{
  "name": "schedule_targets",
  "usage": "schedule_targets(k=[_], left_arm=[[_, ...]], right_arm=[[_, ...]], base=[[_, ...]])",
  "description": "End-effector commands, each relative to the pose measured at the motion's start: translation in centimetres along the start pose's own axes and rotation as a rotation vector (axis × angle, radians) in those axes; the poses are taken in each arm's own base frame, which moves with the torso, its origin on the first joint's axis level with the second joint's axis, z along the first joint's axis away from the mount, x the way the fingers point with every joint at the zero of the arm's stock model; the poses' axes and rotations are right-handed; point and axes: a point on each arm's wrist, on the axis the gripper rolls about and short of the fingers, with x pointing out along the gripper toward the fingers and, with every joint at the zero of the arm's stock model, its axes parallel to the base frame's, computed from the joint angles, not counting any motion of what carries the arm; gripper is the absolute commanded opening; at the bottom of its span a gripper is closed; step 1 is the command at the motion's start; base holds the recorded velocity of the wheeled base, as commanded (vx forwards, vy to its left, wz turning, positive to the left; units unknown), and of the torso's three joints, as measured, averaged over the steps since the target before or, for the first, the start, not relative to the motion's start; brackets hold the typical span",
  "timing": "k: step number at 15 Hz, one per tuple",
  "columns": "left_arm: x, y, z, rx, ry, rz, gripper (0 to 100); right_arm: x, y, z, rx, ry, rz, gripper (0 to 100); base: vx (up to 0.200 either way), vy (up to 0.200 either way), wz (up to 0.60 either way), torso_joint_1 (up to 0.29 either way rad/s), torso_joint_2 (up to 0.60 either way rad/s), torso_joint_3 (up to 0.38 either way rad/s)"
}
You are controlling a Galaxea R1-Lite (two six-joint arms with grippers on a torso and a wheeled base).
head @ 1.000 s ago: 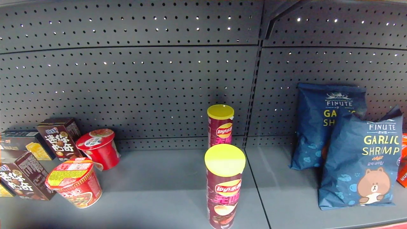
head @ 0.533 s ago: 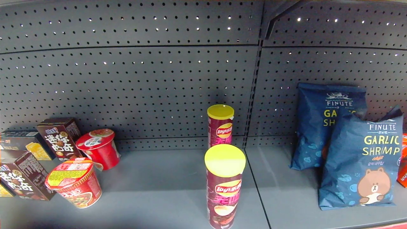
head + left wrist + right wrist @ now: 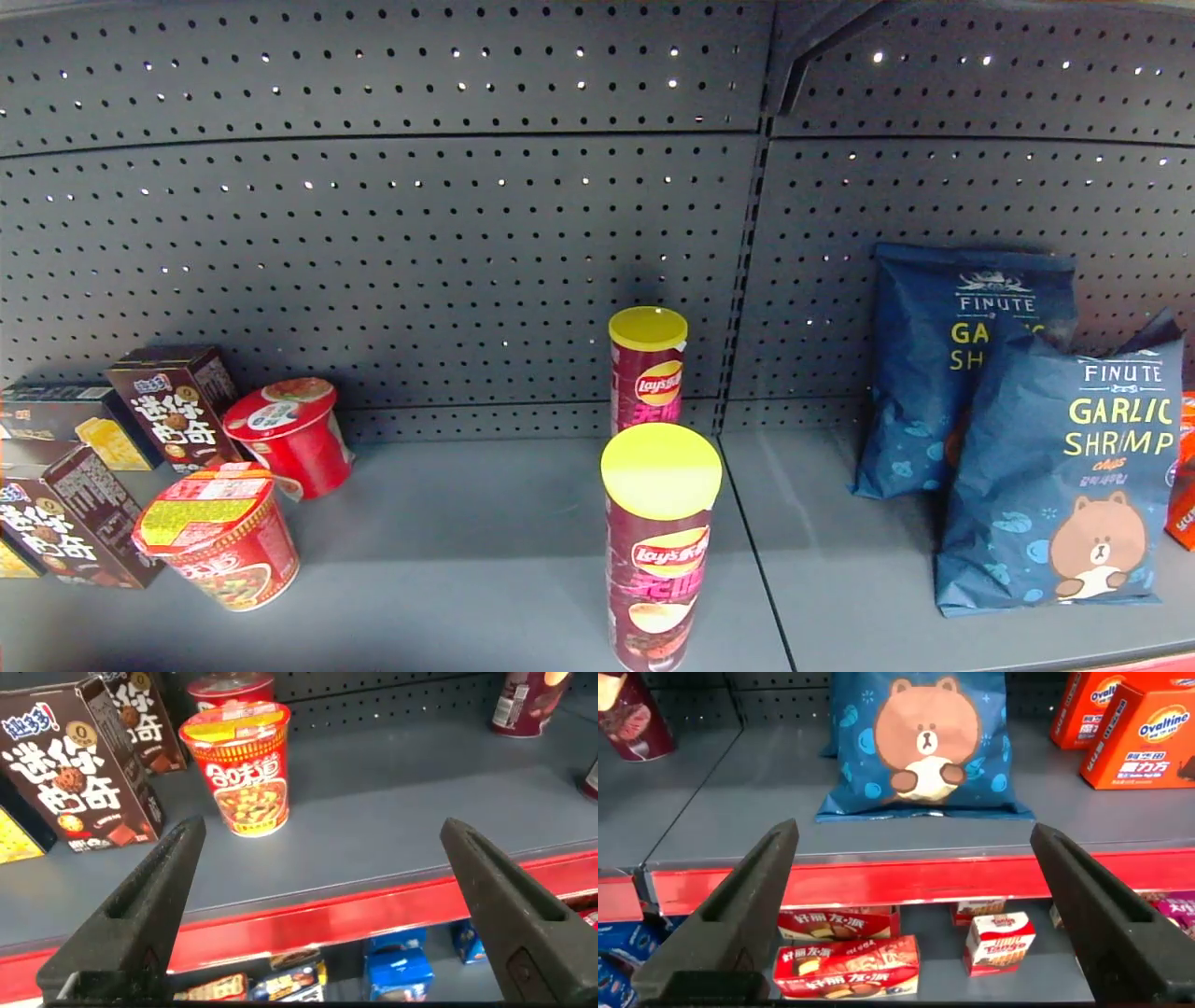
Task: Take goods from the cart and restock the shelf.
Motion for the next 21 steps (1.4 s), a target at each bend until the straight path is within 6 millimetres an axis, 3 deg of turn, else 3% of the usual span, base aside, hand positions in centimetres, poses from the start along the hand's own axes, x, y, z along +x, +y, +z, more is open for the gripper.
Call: schedule_targets(k=[1,4,7,10,21], left_arm=[[0.04,0.03,0.01,0.000,0.006,0.014,100],[0.00,0.14,-0.25,-0.006,0.051,0.147,100],[0.01,0.14,-0.23,-0.021,0.045,0.146,100],[0.04,0.13,-0.18,-0.030,0.034,0.143,100],[0.04,0.13,-0.18,-0.041,0.033,0.141,100]], right_arm=[[0.01,0.00,-0.03,-0.001,0.002,0.001,100],[0.01,0.00,-0.03,-0.001,0.002,0.001,100],[0.01,0.00,-0.03,-0.001,0.002,0.001,100],[0.01,0.00,-0.01,-0.001,0.001,0.001,100],[0.01,0.01,-0.01,-0.004,0.001,0.004,100]], base=[[0.000,0.000,0.00,0.000,0.00,0.000],[0.000,0.000,0.00,0.000,0.00,0.000],[0.000,0.000,0.00,0.000,0.00,0.000],[-0.200,0.000,0.00,0.007,0.01,0.006],[0.000,0.000,0.05,0.000,0.00,0.000]])
